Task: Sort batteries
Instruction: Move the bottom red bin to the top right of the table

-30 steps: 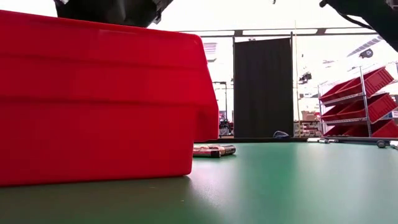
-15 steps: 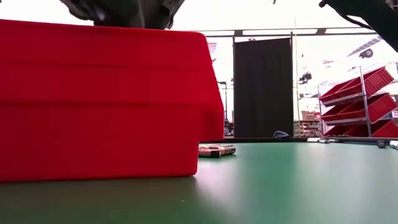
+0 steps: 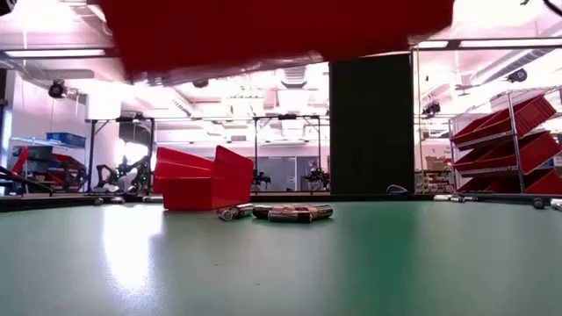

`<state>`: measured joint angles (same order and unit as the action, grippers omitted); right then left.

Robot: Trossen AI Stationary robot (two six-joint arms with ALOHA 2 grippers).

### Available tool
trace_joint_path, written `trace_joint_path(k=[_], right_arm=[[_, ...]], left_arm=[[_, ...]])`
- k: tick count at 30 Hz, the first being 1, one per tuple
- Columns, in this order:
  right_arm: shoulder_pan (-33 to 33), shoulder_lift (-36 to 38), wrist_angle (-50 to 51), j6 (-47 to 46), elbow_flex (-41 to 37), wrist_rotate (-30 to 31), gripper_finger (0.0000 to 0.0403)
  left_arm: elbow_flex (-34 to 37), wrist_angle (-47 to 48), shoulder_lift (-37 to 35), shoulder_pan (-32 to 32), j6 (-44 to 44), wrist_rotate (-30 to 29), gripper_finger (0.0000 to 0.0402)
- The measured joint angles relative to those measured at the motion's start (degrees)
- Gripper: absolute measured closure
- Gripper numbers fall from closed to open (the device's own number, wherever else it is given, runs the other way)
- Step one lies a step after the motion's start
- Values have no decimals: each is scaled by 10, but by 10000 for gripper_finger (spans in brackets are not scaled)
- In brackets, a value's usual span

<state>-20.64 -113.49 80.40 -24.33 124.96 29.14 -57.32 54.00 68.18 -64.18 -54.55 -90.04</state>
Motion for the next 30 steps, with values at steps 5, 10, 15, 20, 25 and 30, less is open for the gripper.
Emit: trace_joint_path(k=[5,10,15,20,25,30], right_arm=[[9,127,94,-232,-141,185,394],[47,268,71,-412,-335,219,394],[111,347,-60,-555,-516,217,394],[189,355,-322,-461,-634,172,394],[272,317,-478,-458,-711,120,390],[324,271,-495,-507,-735,108,390]], left_arm=[[0,-4,2,1,-12,0,194],[0,-4,1,1,-48,0,194],[1,-4,3,2,-73,0,194],[2,-4,15,15,-75,0,194],[2,-4,24,29,-81,1,194],[2,-4,30,32,-86,21,194]])
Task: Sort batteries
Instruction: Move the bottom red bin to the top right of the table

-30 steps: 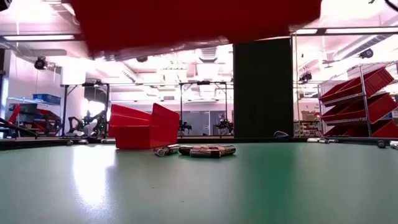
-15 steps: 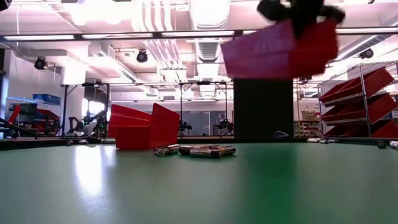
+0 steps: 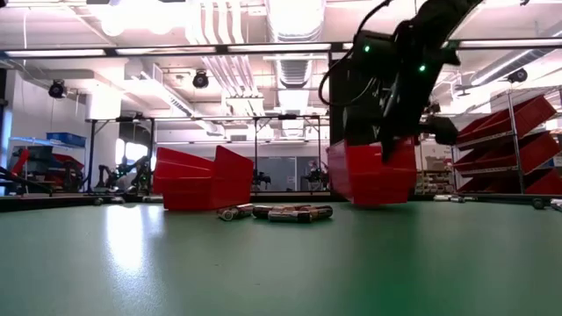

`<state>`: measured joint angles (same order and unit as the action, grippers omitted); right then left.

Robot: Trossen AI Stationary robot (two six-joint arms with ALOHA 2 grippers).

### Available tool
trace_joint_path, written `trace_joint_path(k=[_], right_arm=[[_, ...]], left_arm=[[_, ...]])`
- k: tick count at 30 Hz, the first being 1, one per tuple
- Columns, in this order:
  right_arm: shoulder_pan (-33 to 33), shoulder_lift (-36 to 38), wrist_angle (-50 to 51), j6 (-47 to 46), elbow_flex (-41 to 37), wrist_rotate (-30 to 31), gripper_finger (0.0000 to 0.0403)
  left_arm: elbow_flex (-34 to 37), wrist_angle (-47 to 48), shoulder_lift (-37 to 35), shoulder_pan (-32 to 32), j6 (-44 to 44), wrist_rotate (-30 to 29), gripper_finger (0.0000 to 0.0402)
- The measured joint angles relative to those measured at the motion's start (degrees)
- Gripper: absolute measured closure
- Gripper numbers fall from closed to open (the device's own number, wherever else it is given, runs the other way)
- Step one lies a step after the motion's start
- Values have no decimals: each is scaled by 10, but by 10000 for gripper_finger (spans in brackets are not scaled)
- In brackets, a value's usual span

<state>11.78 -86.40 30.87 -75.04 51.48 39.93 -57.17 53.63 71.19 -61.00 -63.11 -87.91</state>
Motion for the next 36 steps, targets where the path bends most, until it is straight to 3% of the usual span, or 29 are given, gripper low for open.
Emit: trace_joint_path(k=[8,17,31,36], right_arm=[[32,-64,-15,39,53,-60,390],[52,-90,18,47,94,-81,385],[56,-78,67,141,159,-70,247],[56,-72,129,161,175,-89,226]], left_arm=[[0,4,0,0,0,9,194],[0,4,5,1,0,33,194],[0,4,5,1,4,33,194],[0,4,5,1,4,31,194]])
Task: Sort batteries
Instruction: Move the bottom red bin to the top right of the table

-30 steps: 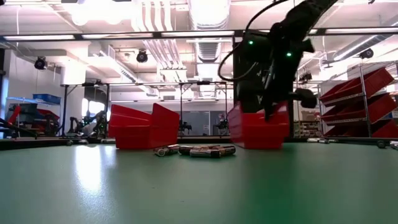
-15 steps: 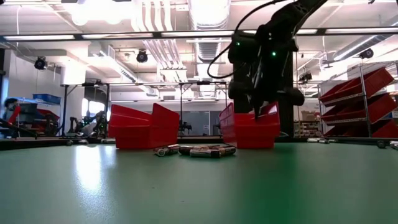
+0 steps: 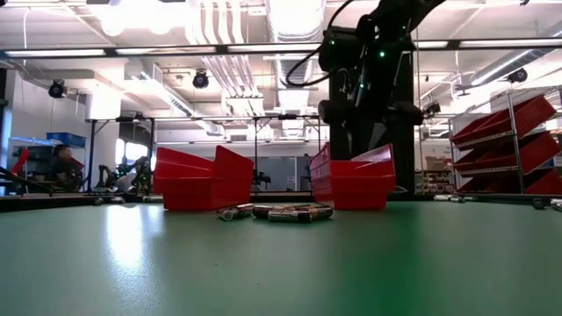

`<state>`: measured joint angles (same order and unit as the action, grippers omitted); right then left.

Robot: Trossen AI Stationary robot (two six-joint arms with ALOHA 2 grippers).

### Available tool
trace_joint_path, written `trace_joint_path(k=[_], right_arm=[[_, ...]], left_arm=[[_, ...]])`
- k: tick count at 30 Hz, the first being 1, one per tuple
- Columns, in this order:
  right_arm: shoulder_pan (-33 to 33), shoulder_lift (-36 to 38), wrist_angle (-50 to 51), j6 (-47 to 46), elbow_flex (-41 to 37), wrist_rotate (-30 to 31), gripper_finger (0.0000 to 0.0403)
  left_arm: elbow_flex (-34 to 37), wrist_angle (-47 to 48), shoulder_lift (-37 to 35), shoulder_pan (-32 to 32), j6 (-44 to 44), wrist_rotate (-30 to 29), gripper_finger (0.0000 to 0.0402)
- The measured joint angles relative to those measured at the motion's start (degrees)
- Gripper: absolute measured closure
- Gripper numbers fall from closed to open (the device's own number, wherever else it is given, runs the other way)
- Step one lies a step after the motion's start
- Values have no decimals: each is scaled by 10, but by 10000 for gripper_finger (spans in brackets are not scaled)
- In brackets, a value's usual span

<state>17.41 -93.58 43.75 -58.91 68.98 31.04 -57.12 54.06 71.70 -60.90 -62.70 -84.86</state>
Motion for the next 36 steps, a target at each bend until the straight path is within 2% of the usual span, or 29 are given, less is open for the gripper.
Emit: trace_joint_path(k=[5,10,20,28,36], right_arm=[[1,-2,17,0,-21,-29,238],[2,-3,12,-15,-41,-31,265],[-5,-2,10,8,-37,-72,385],[-27,10,21,-18,-18,-77,386],[-29,12,41,-119,-27,-45,386]], left_arm=[[0,0,0,0,-5,-1,194],[0,0,0,0,-6,-1,194],[0,0,0,0,-6,6,194],[1,0,5,0,-6,21,194],[1,0,16,3,-9,16,194]])
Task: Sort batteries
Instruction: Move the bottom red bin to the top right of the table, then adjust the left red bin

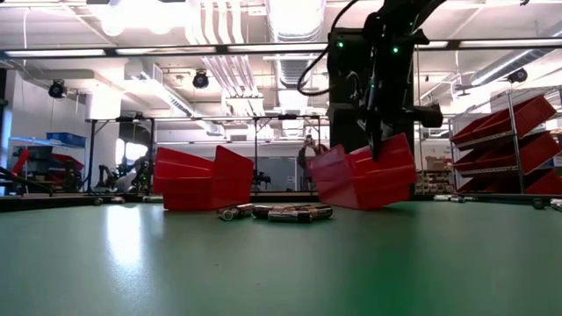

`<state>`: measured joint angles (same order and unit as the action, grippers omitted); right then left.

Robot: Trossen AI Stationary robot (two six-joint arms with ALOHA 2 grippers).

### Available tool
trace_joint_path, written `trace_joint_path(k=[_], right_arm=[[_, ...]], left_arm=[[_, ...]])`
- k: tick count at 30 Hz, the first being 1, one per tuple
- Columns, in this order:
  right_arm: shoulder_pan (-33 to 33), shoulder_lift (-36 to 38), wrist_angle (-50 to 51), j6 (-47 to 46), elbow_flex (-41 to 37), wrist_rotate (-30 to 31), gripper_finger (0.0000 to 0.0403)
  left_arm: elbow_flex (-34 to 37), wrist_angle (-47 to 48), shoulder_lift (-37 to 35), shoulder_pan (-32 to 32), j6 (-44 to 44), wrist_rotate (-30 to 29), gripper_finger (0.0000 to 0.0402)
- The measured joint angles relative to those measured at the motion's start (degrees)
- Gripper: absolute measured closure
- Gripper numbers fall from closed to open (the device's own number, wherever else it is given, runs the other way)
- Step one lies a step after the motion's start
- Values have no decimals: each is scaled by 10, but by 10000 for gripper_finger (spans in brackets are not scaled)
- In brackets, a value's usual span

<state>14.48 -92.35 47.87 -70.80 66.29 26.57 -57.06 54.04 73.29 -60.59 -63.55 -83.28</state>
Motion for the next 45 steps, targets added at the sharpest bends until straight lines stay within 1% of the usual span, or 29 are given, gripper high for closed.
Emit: trace_joint_path(k=[2,6,8,12,15,17,18,20,22,24,26,28,30,32,35,38,42,45], right_arm=[[0,-1,-1,-22,-2,6,385],[0,-4,5,-58,-3,10,385],[0,-4,7,-74,-3,10,383],[0,-4,27,-105,-3,8,358],[-1,-2,30,-106,-3,4,325],[-3,8,30,-98,-3,4,299],[-4,15,30,-85,-3,5,286],[-9,35,33,-26,5,2,261],[-21,63,60,16,18,0,239],[-48,97,93,30,33,5,219],[-89,131,109,36,43,23,204],[-142,161,114,22,46,59,193],[-202,184,113,-11,45,102,185],[-264,193,115,-48,42,139,179],[-341,185,113,-95,41,172,175],[-389,165,112,-134,41,185,175],[-409,126,113,-160,48,185,179],[-407,98,113,-156,63,185,178]], left_arm=[[0,0,3,4,0,-2,194],[0,-6,5,19,-2,-38,194],[0,-15,6,30,-11,-41,194],[0,-15,6,70,-34,-1,194],[1,-15,6,107,-56,9,190],[7,-13,6,131,-68,37,184],[12,-13,6,142,-76,54,181],[22,-6,5,164,-104,93,173],[31,9,1,187,-141,123,166],[43,27,-2,213,-180,131,162],[59,42,-3,244,-219,142,160],[76,44,-4,280,-251,154,159],[97,39,-5,317,-271,154,159],[119,13,-3,356,-280,155,159],[152,-32,-3,410,-265,192,159],[186,-110,-3,458,-203,224,159],[228,-257,-3,510,-91,252,159],[256,-320,-3,540,-57,269,159]])
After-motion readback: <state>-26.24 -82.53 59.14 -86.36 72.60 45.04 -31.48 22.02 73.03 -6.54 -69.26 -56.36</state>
